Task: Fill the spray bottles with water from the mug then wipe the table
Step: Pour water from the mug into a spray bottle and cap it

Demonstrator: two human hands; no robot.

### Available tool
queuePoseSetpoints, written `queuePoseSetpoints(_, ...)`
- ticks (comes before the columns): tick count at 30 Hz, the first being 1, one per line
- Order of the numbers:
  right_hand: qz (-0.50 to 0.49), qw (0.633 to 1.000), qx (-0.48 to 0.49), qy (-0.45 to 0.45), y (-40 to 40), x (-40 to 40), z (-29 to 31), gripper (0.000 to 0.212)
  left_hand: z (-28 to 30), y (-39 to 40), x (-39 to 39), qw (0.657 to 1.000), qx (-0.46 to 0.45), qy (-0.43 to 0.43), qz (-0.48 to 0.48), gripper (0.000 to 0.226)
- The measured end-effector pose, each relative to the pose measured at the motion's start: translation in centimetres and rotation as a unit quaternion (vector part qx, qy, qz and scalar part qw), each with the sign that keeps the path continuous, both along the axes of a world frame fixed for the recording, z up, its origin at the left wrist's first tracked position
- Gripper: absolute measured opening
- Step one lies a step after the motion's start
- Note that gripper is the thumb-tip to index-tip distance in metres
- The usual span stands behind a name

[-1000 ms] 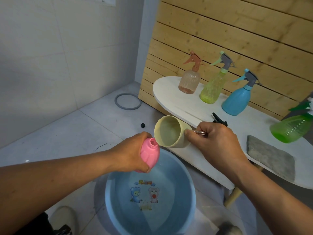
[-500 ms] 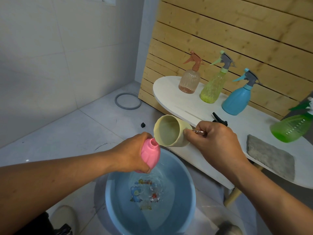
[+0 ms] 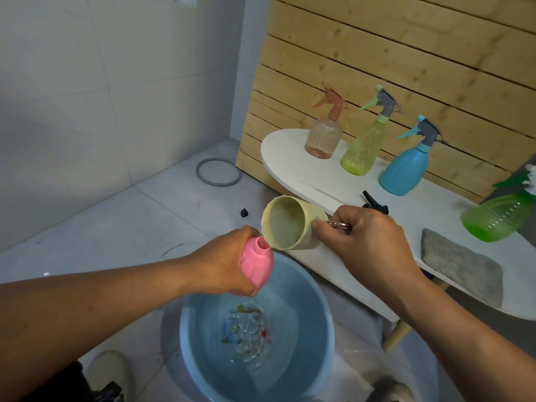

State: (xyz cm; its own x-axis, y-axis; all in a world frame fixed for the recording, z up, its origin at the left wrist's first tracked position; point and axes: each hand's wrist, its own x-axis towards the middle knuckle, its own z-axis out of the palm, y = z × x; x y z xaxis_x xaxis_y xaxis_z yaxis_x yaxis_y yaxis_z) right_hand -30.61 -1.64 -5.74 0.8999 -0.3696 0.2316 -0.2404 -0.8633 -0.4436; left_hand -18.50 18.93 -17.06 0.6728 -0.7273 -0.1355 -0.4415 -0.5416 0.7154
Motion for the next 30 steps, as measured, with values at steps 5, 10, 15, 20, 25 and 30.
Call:
queuePoseSetpoints(5, 0.002, 1.0, -0.002, -0.003, 0.0, -0.12, -0.02, 0.04, 0.0, -0.03, -0.07, 1.0, -0.002, 0.004, 0.0, 0.097)
queuePoseSetpoints(10, 0.008, 1.0, -0.016, -0.008, -0.04, -0.14, -0.11, 0.04, 0.13, -0.04, -0.16, 1.0, -0.003, 0.006, -0.002, 0.095)
queuePoseSetpoints(15, 0.012, 1.0, -0.024, -0.008, -0.02, -0.14, -0.25, 0.039, 0.08, 0.1, -0.15, 1.0, -0.004, 0.006, -0.001, 0.094)
queuePoseSetpoints(20, 0.018, 0.999, -0.037, -0.01, 0.11, -0.23, -0.22, 0.039, 0.15, 0.13, -0.22, 1.0, -0.001, 0.006, -0.003, 0.094)
queuePoseSetpoints(25, 0.02, 0.999, -0.041, -0.015, 0.07, -0.23, -0.28, 0.04, 0.15, 0.11, -0.24, 1.0, 0.0, 0.008, -0.002, 0.096)
queuePoseSetpoints(30, 0.022, 0.999, -0.044, -0.013, 0.05, -0.23, -0.38, 0.04, 0.21, 0.12, -0.32, 1.0, -0.002, 0.014, -0.003, 0.093)
